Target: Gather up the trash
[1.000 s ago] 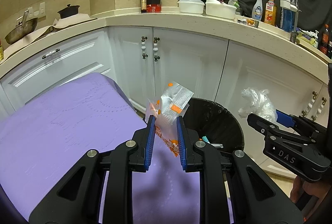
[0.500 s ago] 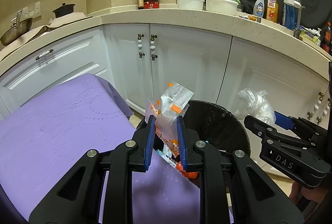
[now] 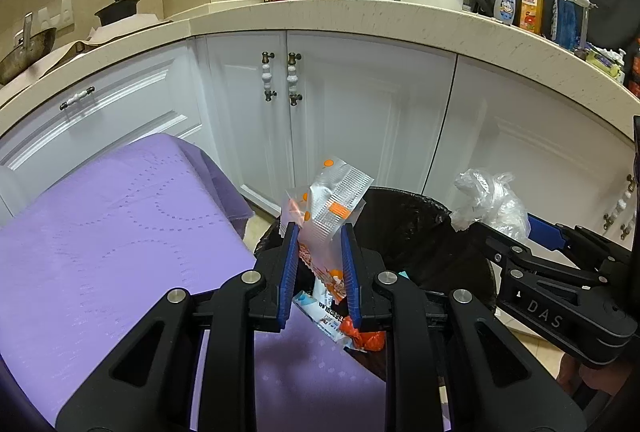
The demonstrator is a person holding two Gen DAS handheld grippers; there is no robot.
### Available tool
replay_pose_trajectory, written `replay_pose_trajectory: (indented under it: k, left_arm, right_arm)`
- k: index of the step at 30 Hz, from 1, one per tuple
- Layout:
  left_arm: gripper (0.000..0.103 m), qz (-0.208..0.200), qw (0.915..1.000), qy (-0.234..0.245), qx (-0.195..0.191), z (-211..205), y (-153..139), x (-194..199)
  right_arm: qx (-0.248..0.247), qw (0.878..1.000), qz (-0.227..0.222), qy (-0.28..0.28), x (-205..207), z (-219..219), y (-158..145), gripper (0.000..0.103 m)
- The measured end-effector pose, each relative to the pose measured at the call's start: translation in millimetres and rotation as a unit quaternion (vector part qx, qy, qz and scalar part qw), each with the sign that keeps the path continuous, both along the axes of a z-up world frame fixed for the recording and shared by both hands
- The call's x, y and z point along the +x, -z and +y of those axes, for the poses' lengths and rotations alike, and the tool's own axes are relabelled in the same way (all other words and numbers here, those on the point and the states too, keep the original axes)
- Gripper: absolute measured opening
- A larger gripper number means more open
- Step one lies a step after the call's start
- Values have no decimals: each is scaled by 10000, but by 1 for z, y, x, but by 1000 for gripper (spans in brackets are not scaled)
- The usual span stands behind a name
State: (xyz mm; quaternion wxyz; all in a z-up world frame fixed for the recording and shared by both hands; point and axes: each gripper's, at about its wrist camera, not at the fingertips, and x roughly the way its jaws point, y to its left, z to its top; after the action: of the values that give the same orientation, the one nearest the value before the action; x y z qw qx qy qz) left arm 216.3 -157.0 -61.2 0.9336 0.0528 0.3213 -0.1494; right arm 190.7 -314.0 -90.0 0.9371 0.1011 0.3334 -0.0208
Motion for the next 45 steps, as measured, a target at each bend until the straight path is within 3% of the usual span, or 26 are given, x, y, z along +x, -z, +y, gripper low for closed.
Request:
replay_pose_trajectory:
  k: [12,15,18,22,29,45]
  left_arm:
    - [23,68,10000,-28,-33,-1,5,11]
    - [28,76,9999,-25,-66,-2,5,13]
    - [31,109,9999,-30,-80,-3,6,16]
    - [45,97,9999,-61,-106,-3,6,16]
    - [48,79,9998,-96,-158,1,5,16]
    - [66,-222,9993,-160,-271,22,-17,-18]
  right_arm:
    - [-8,10000,-6,26,9,-1,6,54]
    - [-22,10000,12,24,10,0,9,55]
    - [-51,10000,-4,49,12,1,9,65]
    - [-51,10000,-44,66,12,0,7,69]
    - [-112,9998,-139,133,9,-1,-4,69]
    - [-335,9987,-338,195,-25,10,-27,74]
